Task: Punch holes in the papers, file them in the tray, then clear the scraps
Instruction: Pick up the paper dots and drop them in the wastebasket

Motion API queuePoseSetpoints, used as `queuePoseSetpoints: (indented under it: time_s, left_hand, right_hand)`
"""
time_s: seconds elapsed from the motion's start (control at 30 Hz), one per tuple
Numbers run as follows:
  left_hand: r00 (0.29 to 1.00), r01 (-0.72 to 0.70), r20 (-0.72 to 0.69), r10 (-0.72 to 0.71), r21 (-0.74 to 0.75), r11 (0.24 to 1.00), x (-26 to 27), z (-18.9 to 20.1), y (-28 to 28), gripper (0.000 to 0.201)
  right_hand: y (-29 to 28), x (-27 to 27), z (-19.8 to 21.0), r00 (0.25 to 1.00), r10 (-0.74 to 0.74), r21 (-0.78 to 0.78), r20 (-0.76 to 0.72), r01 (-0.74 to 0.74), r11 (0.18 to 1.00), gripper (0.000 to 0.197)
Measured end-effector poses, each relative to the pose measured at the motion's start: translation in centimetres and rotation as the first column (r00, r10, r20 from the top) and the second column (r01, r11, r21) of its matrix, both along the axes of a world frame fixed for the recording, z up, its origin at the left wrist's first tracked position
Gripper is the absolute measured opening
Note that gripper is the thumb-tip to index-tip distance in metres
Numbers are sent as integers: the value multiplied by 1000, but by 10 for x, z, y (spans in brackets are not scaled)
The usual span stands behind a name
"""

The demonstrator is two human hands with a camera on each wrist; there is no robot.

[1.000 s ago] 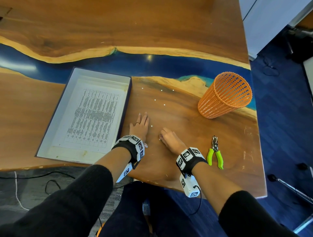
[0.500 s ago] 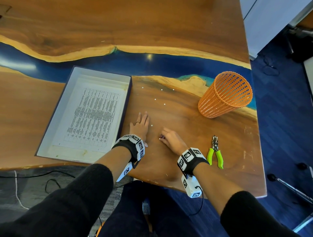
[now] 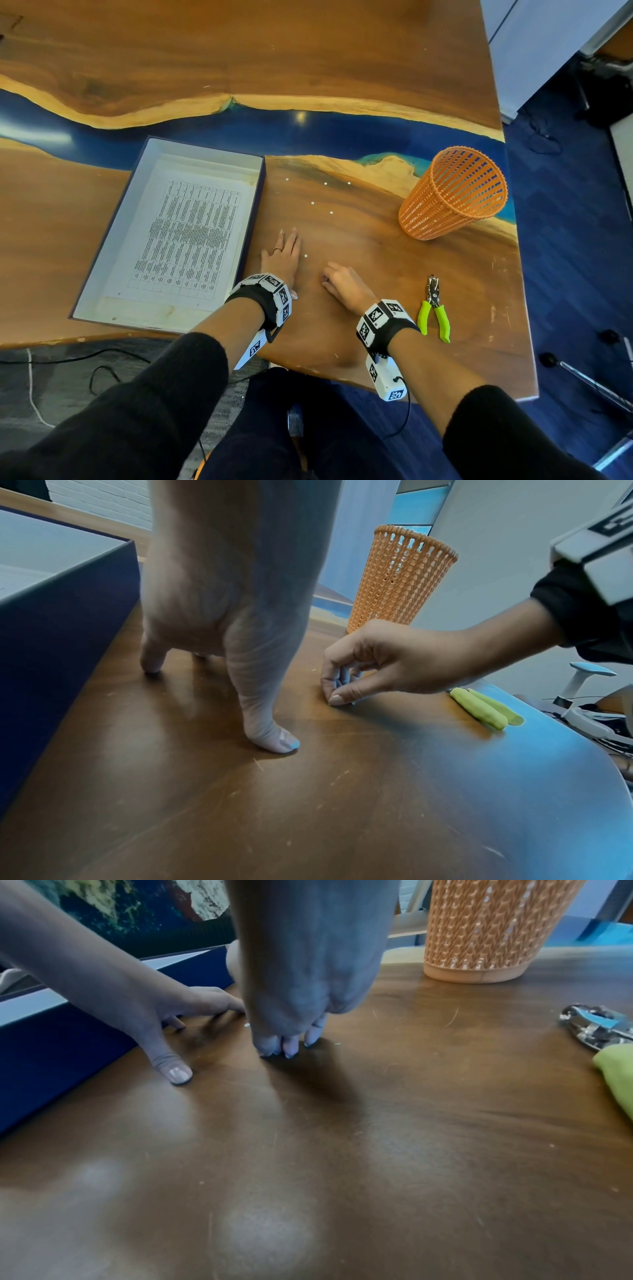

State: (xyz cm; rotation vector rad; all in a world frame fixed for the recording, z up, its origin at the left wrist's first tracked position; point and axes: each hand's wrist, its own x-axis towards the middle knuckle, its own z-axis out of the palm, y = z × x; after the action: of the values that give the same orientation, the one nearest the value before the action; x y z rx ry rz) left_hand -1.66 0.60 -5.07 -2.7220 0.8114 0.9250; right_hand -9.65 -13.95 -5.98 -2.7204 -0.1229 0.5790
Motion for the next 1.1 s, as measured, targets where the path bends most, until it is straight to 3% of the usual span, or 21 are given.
queuePoseSetpoints:
  time_s: [0.17, 0.37, 0.63, 0.8, 0.9, 0.97, 1.1]
  left_hand:
    - [1000, 26, 7, -26, 39, 999, 0, 1, -1, 136]
    - [995, 94, 24, -98, 133, 987, -1, 11, -20, 131]
    - [951, 302, 35, -306, 97, 948, -1, 27, -62, 119]
    - [926, 377, -59, -373, 102, 920, -7, 23, -82, 116]
    - [923, 383, -89, -374, 121, 916, -11, 20, -90, 118]
    - [923, 384, -89, -374, 135, 914, -12, 19, -92, 118]
    - [913, 408, -70, -402, 141, 902, -9, 21, -91, 119]
  right_hand:
    - [-2, -1, 3, 994, -96, 39, 43, 94, 995, 22]
    - [-30, 20, 42, 960, -207, 82, 191, 195, 977, 17]
    - [-93, 57, 123, 814, -375, 177, 445, 330, 927, 12]
    - [-152, 51, 152, 643, -599, 315, 477, 512, 799, 13]
    - [-178, 47, 152, 553, -731, 345, 400, 648, 678, 16]
    - [-188, 46, 150, 517, -793, 330, 322, 724, 606, 21]
    - [-199, 46, 144, 492, -823, 312, 286, 764, 565, 26]
